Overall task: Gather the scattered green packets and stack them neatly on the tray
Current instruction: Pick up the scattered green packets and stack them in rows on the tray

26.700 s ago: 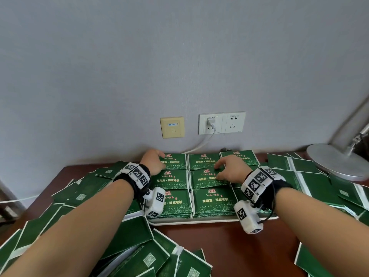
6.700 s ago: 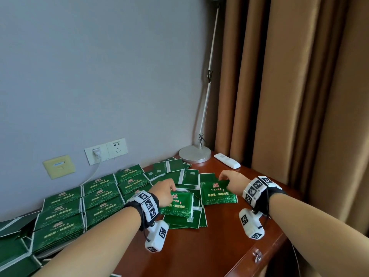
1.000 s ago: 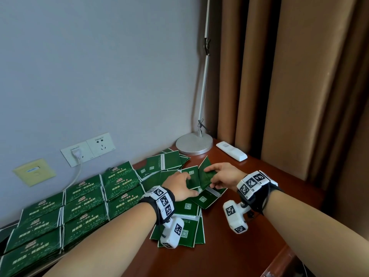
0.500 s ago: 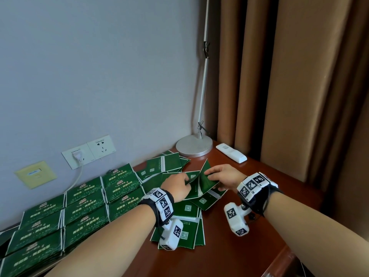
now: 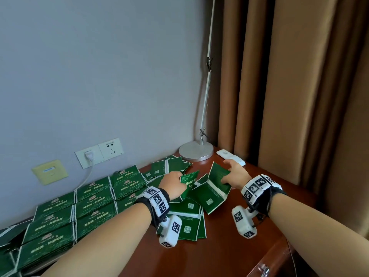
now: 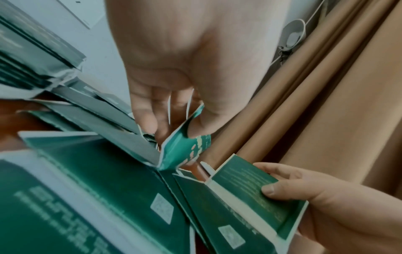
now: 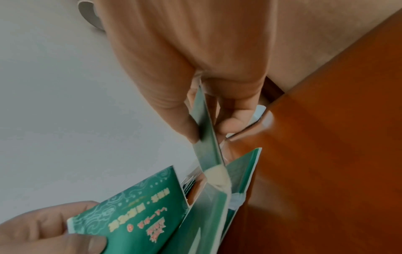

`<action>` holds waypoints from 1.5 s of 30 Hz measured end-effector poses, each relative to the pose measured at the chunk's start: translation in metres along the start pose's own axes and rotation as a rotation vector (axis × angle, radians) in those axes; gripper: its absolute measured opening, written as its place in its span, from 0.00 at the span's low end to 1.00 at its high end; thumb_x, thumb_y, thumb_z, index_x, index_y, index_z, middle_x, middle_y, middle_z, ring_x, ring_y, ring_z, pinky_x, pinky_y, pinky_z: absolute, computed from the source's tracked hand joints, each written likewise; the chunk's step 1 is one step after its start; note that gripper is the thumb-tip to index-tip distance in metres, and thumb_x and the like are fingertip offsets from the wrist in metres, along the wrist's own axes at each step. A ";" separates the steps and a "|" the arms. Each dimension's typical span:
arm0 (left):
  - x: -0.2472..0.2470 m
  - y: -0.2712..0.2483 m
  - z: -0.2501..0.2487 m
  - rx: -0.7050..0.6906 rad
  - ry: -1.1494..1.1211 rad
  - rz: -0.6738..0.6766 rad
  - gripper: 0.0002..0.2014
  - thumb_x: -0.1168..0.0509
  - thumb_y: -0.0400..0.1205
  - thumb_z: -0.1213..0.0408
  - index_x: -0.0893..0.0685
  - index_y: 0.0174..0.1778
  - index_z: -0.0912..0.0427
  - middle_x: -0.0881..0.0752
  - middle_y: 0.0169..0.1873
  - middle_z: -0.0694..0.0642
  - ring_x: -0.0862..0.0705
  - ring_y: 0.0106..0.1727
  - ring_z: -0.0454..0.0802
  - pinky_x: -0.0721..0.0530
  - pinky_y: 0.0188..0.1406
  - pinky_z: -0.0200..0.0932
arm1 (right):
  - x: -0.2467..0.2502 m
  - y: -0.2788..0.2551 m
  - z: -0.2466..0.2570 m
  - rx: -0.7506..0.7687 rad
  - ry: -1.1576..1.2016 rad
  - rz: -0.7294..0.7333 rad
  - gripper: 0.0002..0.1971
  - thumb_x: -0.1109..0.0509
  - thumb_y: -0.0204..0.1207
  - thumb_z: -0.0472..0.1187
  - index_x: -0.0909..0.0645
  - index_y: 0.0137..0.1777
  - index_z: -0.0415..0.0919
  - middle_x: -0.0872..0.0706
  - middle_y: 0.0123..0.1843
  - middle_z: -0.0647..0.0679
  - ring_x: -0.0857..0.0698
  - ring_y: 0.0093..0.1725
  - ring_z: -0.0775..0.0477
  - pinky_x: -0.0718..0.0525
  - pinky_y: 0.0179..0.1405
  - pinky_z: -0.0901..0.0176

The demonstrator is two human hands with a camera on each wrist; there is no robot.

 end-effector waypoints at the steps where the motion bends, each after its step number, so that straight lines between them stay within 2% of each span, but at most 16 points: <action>1: 0.000 -0.004 0.002 0.011 -0.029 0.005 0.28 0.35 0.77 0.70 0.24 0.76 0.60 0.14 0.48 0.56 0.13 0.39 0.54 0.13 0.41 0.45 | 0.001 -0.002 0.001 0.002 -0.005 -0.002 0.35 0.25 0.68 0.29 0.29 0.74 0.48 0.20 0.57 0.46 0.13 0.47 0.45 0.18 0.25 0.60; 3: 0.000 -0.011 0.004 0.027 -0.048 0.032 0.31 0.34 0.78 0.71 0.29 0.79 0.60 0.15 0.53 0.56 0.11 0.35 0.54 0.13 0.36 0.44 | 0.005 -0.008 0.002 0.000 -0.062 -0.010 0.26 0.27 0.69 0.30 0.22 0.68 0.46 0.16 0.57 0.47 0.12 0.43 0.50 0.17 0.27 0.63; 6: 0.001 -0.020 0.013 0.048 -0.062 0.058 0.31 0.33 0.79 0.73 0.30 0.79 0.58 0.23 0.70 0.59 0.09 0.35 0.54 0.09 0.40 0.47 | 0.007 -0.019 0.004 0.006 -0.170 -0.009 0.14 0.29 0.71 0.32 0.16 0.56 0.46 0.12 0.51 0.47 0.12 0.42 0.53 0.13 0.34 0.64; 7: 0.001 -0.022 0.017 0.061 -0.074 0.065 0.30 0.33 0.78 0.74 0.30 0.78 0.57 0.23 0.69 0.59 0.09 0.36 0.55 0.08 0.41 0.49 | 0.007 -0.022 0.006 0.014 -0.185 -0.006 0.12 0.29 0.72 0.33 0.16 0.54 0.46 0.12 0.50 0.48 0.12 0.42 0.54 0.14 0.34 0.64; 9: 0.005 -0.029 0.023 0.084 -0.067 0.076 0.29 0.33 0.78 0.75 0.30 0.76 0.56 0.19 0.58 0.58 0.08 0.38 0.56 0.08 0.40 0.51 | 0.006 -0.028 0.011 0.035 -0.218 -0.001 0.10 0.29 0.73 0.33 0.17 0.51 0.47 0.13 0.49 0.48 0.13 0.42 0.54 0.14 0.33 0.64; 12: 0.006 -0.034 0.034 0.122 -0.016 0.109 0.28 0.34 0.79 0.70 0.31 0.77 0.56 0.15 0.43 0.56 0.12 0.32 0.51 0.17 0.26 0.43 | 0.000 -0.032 0.017 0.081 -0.284 0.017 0.10 0.29 0.72 0.34 0.17 0.48 0.50 0.12 0.50 0.49 0.13 0.45 0.53 0.10 0.43 0.59; 14: 0.007 -0.036 0.039 0.139 0.043 0.121 0.29 0.34 0.80 0.66 0.32 0.78 0.57 0.14 0.43 0.56 0.14 0.31 0.48 0.19 0.25 0.40 | -0.008 -0.035 0.021 0.126 -0.348 0.055 0.07 0.26 0.72 0.39 0.17 0.48 0.50 0.13 0.53 0.51 0.14 0.49 0.54 0.12 0.47 0.60; 15: 0.008 -0.037 0.041 0.138 0.087 0.123 0.29 0.34 0.79 0.65 0.32 0.78 0.57 0.14 0.47 0.57 0.13 0.37 0.49 0.17 0.31 0.41 | -0.014 -0.038 0.024 0.150 -0.370 0.087 0.07 0.25 0.73 0.44 0.16 0.50 0.50 0.13 0.53 0.52 0.15 0.50 0.54 0.13 0.48 0.61; 17: 0.009 -0.035 0.042 0.113 0.165 0.109 0.31 0.33 0.77 0.64 0.30 0.78 0.58 0.16 0.59 0.56 0.14 0.54 0.53 0.15 0.50 0.44 | -0.025 -0.044 0.028 0.163 -0.384 0.149 0.16 0.28 0.75 0.58 0.15 0.54 0.47 0.14 0.52 0.53 0.16 0.51 0.54 0.16 0.48 0.60; 19: 0.007 -0.031 0.041 0.085 0.207 0.097 0.30 0.31 0.76 0.61 0.28 0.76 0.57 0.17 0.61 0.55 0.16 0.58 0.54 0.16 0.59 0.48 | -0.030 -0.047 0.031 0.170 -0.402 0.161 0.23 0.33 0.76 0.64 0.16 0.58 0.46 0.14 0.53 0.51 0.16 0.52 0.53 0.17 0.49 0.60; 23: -0.003 -0.023 0.039 0.054 0.240 0.097 0.30 0.29 0.76 0.56 0.27 0.75 0.55 0.17 0.63 0.54 0.17 0.60 0.54 0.17 0.60 0.47 | -0.033 -0.046 0.017 0.112 -0.497 0.205 0.21 0.28 0.74 0.59 0.18 0.60 0.46 0.15 0.59 0.50 0.16 0.55 0.51 0.20 0.47 0.62; 30: -0.022 -0.011 0.037 0.032 0.256 0.112 0.32 0.28 0.76 0.47 0.27 0.74 0.54 0.18 0.64 0.54 0.17 0.61 0.54 0.17 0.62 0.50 | -0.032 -0.044 -0.012 -0.005 -0.541 0.248 0.31 0.25 0.70 0.60 0.25 0.69 0.45 0.18 0.65 0.49 0.18 0.60 0.49 0.18 0.56 0.57; 33: -0.028 -0.010 0.037 0.036 0.269 0.132 0.34 0.26 0.74 0.48 0.28 0.75 0.54 0.18 0.63 0.53 0.17 0.59 0.53 0.17 0.60 0.49 | -0.033 -0.045 -0.015 -0.018 -0.533 0.250 0.32 0.23 0.69 0.59 0.25 0.69 0.46 0.19 0.65 0.50 0.19 0.59 0.50 0.20 0.50 0.60; 37: -0.032 -0.009 0.039 0.053 0.272 0.146 0.38 0.24 0.71 0.50 0.30 0.77 0.53 0.16 0.59 0.52 0.15 0.55 0.52 0.15 0.55 0.49 | -0.034 -0.046 -0.014 -0.013 -0.528 0.254 0.33 0.21 0.68 0.56 0.25 0.70 0.46 0.19 0.66 0.50 0.18 0.62 0.50 0.22 0.50 0.61; 41: -0.027 -0.010 0.037 0.065 0.348 0.099 0.42 0.21 0.68 0.49 0.32 0.76 0.49 0.22 0.64 0.54 0.18 0.60 0.56 0.16 0.59 0.54 | -0.035 -0.045 -0.015 -0.023 -0.526 0.255 0.33 0.18 0.67 0.51 0.25 0.70 0.45 0.18 0.65 0.50 0.18 0.60 0.50 0.21 0.50 0.61; 45: -0.022 -0.009 0.035 0.066 0.278 0.062 0.45 0.19 0.68 0.56 0.34 0.79 0.50 0.22 0.65 0.55 0.16 0.58 0.55 0.15 0.58 0.54 | -0.033 -0.046 -0.017 -0.049 -0.519 0.244 0.33 0.16 0.64 0.50 0.24 0.67 0.44 0.17 0.61 0.50 0.18 0.56 0.50 0.21 0.45 0.62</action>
Point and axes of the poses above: each hand's wrist, its own y-axis towards the middle knuckle, its own x-axis out of the back of the hand, z = x × y, the point moved 9 cm from there along y, towards the middle knuckle
